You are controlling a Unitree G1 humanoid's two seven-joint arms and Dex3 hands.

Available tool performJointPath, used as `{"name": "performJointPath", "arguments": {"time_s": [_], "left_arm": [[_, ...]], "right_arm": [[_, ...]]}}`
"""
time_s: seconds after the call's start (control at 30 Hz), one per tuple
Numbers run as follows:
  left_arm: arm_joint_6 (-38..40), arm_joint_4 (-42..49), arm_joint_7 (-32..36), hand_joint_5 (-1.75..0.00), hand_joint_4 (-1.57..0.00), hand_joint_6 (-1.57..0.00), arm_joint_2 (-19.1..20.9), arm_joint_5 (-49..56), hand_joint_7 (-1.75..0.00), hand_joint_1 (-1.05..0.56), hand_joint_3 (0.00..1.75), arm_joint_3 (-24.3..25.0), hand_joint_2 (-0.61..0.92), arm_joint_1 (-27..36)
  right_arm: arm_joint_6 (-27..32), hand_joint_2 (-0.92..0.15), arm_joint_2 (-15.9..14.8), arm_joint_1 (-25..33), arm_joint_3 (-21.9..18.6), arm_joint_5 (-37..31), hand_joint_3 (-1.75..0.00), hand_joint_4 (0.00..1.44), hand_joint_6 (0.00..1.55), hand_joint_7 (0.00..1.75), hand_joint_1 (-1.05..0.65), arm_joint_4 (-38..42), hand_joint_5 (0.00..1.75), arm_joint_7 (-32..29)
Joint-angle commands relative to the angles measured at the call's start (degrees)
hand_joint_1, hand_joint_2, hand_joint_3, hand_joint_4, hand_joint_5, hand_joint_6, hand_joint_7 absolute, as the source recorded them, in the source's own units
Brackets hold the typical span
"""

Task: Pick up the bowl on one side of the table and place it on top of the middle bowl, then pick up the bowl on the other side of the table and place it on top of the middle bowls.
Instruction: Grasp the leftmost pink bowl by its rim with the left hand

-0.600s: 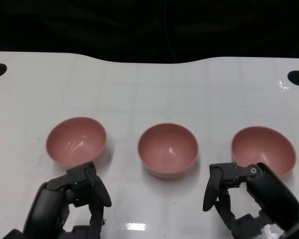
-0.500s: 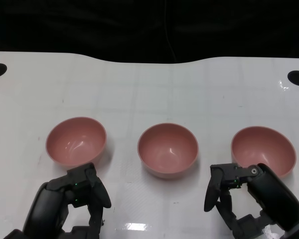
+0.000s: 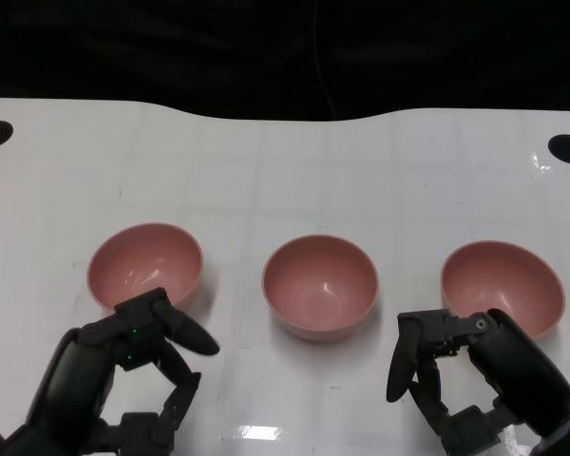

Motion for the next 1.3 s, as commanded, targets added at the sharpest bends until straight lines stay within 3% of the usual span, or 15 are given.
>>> {"name": "performJointPath", "arguments": {"time_s": [0.03,0.2,0.33,0.57,0.83,0.97,1.3], "left_arm": [[1.9,-3.3,1.4,-1.01,-0.59,-0.6,2.3,4.1,-0.57,-0.13,0.34,1.1,0.81,-0.4],[5.1,-6.1,1.9,-0.92,-0.56,-0.61,3.0,7.3,-0.37,-0.2,0.14,1.5,0.88,-0.4],[12.6,-11.5,1.3,-0.8,-0.44,-0.53,7.5,19.3,-0.21,-0.33,0.04,1.7,0.91,-3.1],[17.4,-11.7,2.4,-0.54,-0.4,-0.48,10.9,34.7,-0.05,-0.41,0.0,-1.5,0.9,-6.9],[21.3,-8.7,2.4,-0.41,-0.43,-0.47,12.5,46.7,-0.01,-0.49,0.0,-5.4,0.89,-10.9],[24.2,-2.5,4.0,-0.39,-0.44,-0.48,12.5,54.4,-0.01,-0.49,0.0,-9.5,0.86,-14.9],[29.3,9.0,3.4,-0.28,-0.53,-0.53,11.9,58.5,-0.02,-0.53,0.0,-15.8,0.89,-21.5]], "right_arm": [[-0.1,-0.16,-0.5,-0.3,0.0,0.1,-1.62,0.94,0.88,1.34,0.17,-0.3,1.74,-0.1],[-0.3,-0.15,-0.5,-0.2,-0.1,-0.1,-1.62,0.94,0.88,1.34,0.16,-0.4,1.74,-0.2],[-0.4,-0.15,-0.9,0.2,-0.3,-0.1,-1.62,0.94,0.88,1.34,0.16,-0.8,1.74,0.0],[-0.1,-0.14,-1.3,0.5,-0.6,0.5,-1.63,0.94,0.89,1.34,0.17,-1.4,1.75,0.3],[0.3,-0.14,-1.3,1.0,-0.5,0.8,-1.63,0.93,0.88,1.34,0.16,-2.2,1.75,0.6],[0.5,-0.14,-1.2,1.5,-0.5,0.6,-1.63,0.93,0.88,1.34,0.17,-3.2,1.75,0.5],[0.6,-0.12,-1.4,1.5,-0.7,0.6,-1.65,0.94,0.89,1.35,0.17,-3.5,1.74,0.6]]}}
